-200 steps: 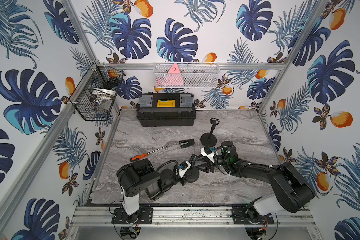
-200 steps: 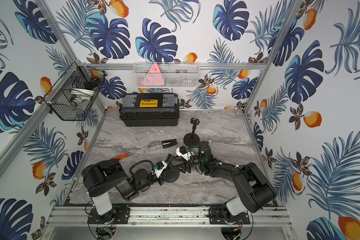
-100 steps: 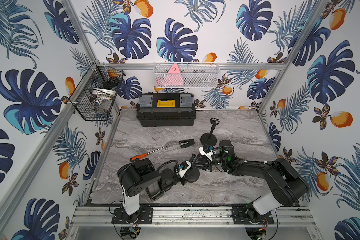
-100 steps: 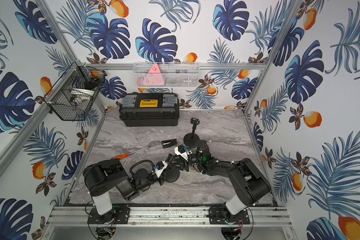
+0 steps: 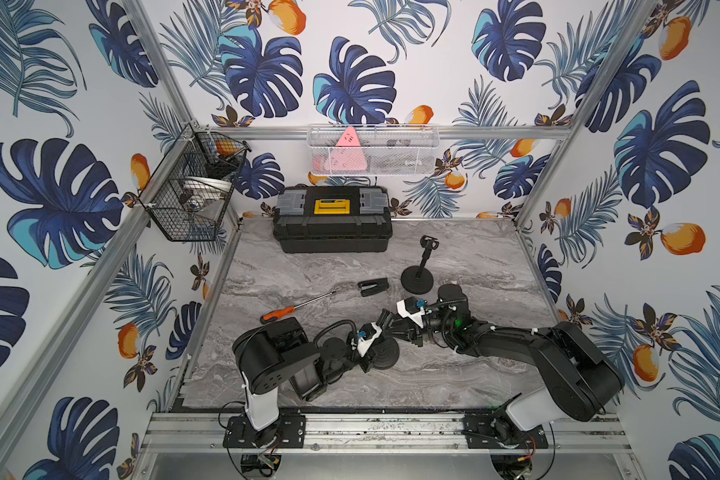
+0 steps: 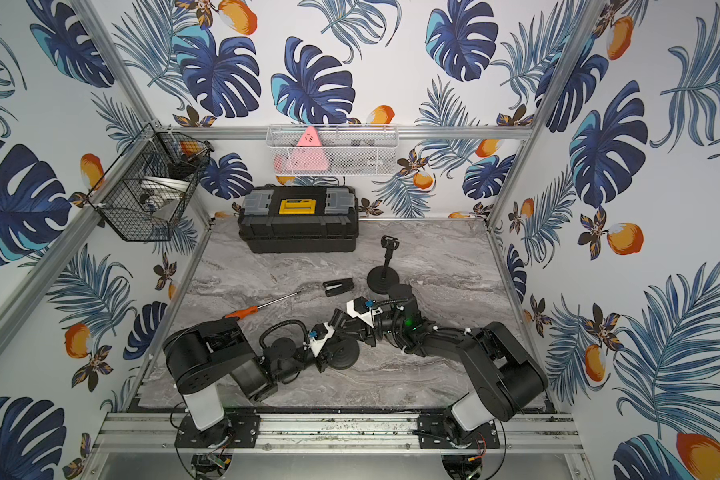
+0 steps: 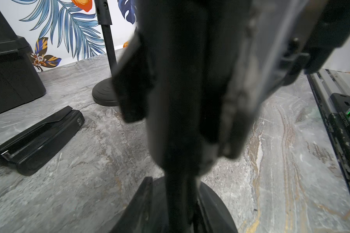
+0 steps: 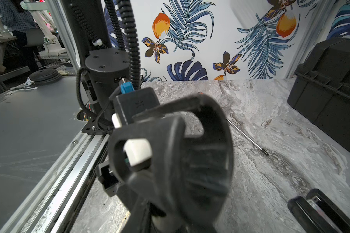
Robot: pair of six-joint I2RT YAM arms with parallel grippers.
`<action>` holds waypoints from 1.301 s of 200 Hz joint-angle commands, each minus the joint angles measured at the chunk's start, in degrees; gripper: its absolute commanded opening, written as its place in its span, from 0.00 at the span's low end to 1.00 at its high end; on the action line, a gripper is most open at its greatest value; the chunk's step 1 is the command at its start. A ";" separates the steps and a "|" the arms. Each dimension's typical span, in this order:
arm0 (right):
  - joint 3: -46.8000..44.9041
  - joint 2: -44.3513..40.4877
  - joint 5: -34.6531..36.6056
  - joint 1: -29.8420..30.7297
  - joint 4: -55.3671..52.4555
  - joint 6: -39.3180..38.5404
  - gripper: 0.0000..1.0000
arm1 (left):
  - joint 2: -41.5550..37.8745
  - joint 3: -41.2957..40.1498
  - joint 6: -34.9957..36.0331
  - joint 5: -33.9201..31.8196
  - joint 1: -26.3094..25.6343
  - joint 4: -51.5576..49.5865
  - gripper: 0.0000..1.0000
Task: Assemble a microphone stand
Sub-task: Screw the microphone stand pole into the microphone stand base.
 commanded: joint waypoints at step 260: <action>-12.75 2.86 86.21 30.89 12.58 21.79 0.00 | -3.47 -1.64 -0.12 -1.46 0.04 1.88 0.32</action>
